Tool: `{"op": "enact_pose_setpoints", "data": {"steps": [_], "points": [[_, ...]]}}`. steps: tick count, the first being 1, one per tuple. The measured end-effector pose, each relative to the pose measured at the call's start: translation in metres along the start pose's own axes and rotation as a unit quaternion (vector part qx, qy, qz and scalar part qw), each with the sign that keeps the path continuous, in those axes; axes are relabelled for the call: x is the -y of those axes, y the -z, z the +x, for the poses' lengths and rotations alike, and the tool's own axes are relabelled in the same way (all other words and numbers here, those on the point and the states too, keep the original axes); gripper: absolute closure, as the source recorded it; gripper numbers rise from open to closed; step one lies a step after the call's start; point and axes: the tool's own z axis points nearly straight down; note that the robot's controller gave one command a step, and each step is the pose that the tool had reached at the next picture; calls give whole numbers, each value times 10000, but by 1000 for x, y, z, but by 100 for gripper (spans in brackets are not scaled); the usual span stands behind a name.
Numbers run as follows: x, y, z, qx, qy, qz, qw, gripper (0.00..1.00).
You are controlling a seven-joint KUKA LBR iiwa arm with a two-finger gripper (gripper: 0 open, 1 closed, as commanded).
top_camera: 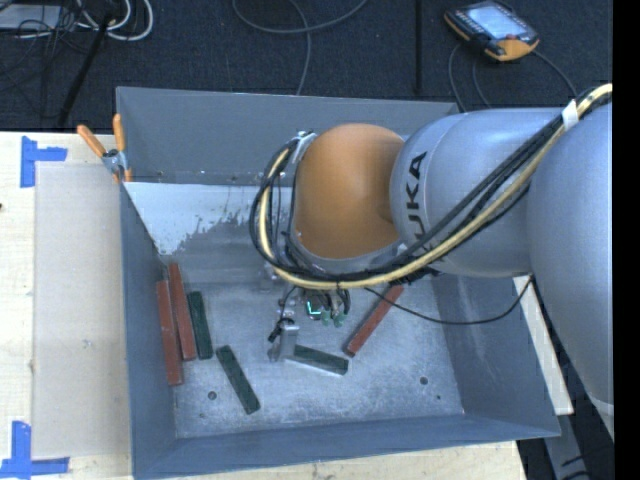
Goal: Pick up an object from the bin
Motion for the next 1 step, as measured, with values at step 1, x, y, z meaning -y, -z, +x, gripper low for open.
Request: {"op": "enact_pose_setpoints", "data": {"steps": [1], "points": [[1, 4, -2, 37, -19, -6, 10000, 0]]}}
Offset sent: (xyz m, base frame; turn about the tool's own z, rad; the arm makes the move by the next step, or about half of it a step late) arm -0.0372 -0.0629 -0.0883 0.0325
